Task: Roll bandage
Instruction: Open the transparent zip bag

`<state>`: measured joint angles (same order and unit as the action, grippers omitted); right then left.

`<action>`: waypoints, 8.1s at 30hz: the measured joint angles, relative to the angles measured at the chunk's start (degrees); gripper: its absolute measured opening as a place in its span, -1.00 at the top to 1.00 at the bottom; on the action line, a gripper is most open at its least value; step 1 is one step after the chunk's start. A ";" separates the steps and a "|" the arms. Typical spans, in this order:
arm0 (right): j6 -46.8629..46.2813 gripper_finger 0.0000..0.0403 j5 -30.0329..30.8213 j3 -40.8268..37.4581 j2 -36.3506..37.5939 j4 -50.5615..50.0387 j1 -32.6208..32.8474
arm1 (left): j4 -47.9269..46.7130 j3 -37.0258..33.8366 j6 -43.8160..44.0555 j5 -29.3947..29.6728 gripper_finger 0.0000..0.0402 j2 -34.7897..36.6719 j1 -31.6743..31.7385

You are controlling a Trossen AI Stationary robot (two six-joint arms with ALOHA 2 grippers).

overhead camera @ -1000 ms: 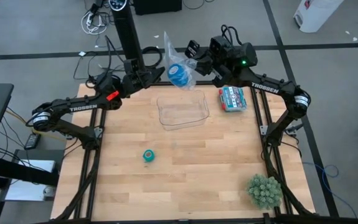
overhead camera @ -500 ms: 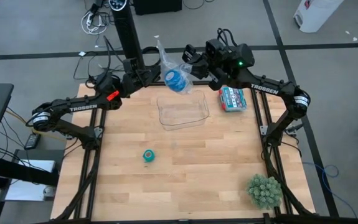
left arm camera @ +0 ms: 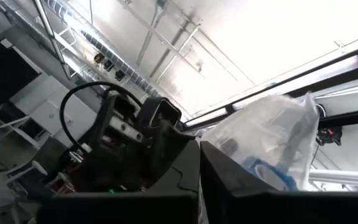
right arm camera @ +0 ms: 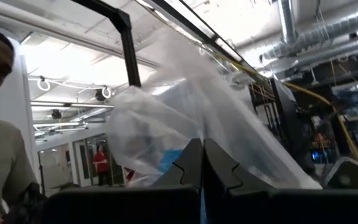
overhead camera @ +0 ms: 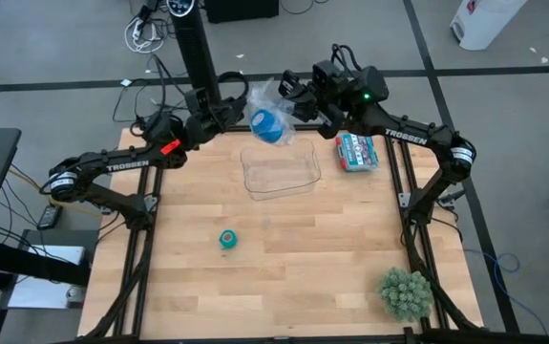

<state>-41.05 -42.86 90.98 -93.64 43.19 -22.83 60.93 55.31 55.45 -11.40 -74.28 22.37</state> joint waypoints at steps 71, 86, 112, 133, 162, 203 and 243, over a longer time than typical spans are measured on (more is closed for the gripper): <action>23.28 0.21 6.88 0.07 9.89 -63.29 -0.30 | -42.57 0.09 -0.64 -12.39 1.00 6.19 0.04; 29.39 0.21 12.99 0.04 6.11 -64.20 3.03 | -44.70 0.09 -4.58 -10.65 1.00 6.01 -0.97; 34.24 0.98 12.91 0.00 3.62 -62.61 3.54 | -45.67 0.07 -6.51 -7.61 1.00 6.01 -1.18; 33.21 1.00 12.58 0.04 4.85 -71.14 3.41 | -45.70 0.07 -5.69 -7.23 1.00 5.99 -1.18; 31.60 1.00 11.62 0.04 7.01 -86.92 3.58 | -45.77 0.08 -5.24 -8.02 1.00 6.03 -1.03; 31.66 0.90 10.02 0.00 7.61 -104.07 3.65 | -51.08 0.17 -4.12 -10.82 1.00 6.13 -2.00; 31.59 0.76 17.25 0.00 6.56 -88.29 7.10 | -51.30 0.11 -3.75 -10.27 1.00 6.03 -2.67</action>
<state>-9.46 -25.61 90.98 -87.08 -45.10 -15.73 9.63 55.42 51.70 -21.67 -68.25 19.70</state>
